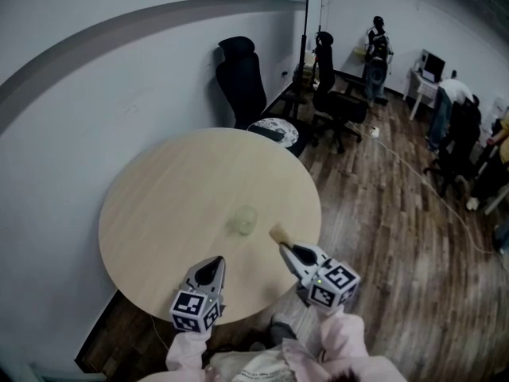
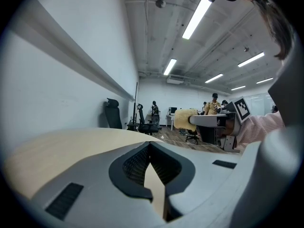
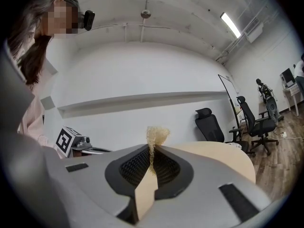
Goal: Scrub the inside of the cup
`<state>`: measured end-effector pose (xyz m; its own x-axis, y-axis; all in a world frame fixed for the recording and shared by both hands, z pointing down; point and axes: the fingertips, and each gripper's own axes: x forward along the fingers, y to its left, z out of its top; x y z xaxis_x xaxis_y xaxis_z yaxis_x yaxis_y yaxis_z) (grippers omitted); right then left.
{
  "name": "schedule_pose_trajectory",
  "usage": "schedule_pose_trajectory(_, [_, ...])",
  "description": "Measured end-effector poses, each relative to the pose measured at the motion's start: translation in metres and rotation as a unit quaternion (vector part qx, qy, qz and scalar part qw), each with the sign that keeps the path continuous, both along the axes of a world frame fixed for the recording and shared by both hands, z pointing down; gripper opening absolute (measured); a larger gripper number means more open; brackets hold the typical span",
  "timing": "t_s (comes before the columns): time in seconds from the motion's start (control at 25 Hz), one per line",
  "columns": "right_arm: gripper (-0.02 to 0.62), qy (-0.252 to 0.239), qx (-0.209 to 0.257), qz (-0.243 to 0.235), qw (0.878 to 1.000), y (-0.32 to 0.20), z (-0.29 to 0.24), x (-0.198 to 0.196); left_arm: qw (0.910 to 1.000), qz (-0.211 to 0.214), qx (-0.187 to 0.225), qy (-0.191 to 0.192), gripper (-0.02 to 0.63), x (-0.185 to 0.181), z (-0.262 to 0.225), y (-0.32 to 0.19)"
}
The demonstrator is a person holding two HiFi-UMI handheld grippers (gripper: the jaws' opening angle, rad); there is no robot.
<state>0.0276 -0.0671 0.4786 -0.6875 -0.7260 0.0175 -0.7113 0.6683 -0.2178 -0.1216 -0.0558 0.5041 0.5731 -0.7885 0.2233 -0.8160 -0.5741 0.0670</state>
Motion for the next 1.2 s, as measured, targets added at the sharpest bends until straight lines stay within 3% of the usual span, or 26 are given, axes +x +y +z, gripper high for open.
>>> schedule_pose_trajectory(0.48, [0.028,0.025,-0.013,-0.078,0.997,-0.07,0.007,0.004,0.9983,-0.055,-0.021,0.004,-0.006,0.02,0.01,-0.054])
schedule_pose_trajectory(0.96, [0.028,0.044,-0.026,-0.16,0.986,-0.119,0.015,-0.001,0.9912,-0.12,-0.053,0.017,-0.006,0.029,0.025,-0.089])
schedule_pose_trajectory(1.2, [0.027,0.055,-0.025,-0.194,0.979,-0.134,0.019,-0.013,0.9905,-0.122,-0.063,0.005,-0.006,0.031,0.036,-0.102])
